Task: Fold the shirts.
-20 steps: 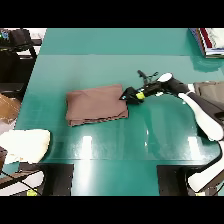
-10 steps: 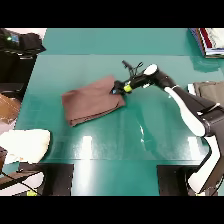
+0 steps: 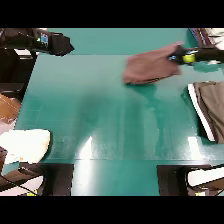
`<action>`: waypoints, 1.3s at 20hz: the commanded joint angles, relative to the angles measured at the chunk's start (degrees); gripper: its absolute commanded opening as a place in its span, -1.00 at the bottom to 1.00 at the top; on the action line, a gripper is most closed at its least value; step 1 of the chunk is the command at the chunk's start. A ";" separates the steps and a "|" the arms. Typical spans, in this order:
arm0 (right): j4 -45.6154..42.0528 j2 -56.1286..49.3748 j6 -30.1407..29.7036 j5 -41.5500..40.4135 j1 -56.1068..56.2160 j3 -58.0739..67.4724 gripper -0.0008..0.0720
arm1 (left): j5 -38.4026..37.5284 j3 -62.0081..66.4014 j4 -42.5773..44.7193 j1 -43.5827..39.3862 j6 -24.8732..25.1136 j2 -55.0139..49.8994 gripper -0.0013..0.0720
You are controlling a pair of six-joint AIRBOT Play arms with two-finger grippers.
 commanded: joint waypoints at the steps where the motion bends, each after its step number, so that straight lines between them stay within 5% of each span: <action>1: -2.38 3.74 1.42 1.44 -14.99 0.13 -0.94 | 3.54 0.00 -0.46 -2.23 0.02 0.00 -0.90; 11: 1.90 3.76 1.60 0.48 -24.37 6.14 -0.94 | 3.67 0.00 -1.07 -2.21 -0.44 0.00 -0.90; 17: 1.25 5.16 3.72 12.24 -25.51 17.84 -0.94 | 2.60 0.00 -1.05 -2.21 -0.37 0.00 -0.89; 26: -9.88 24.41 4.09 14.56 -35.56 -9.01 -0.94 | 1.16 0.00 -1.05 -2.21 -0.33 0.00 -0.90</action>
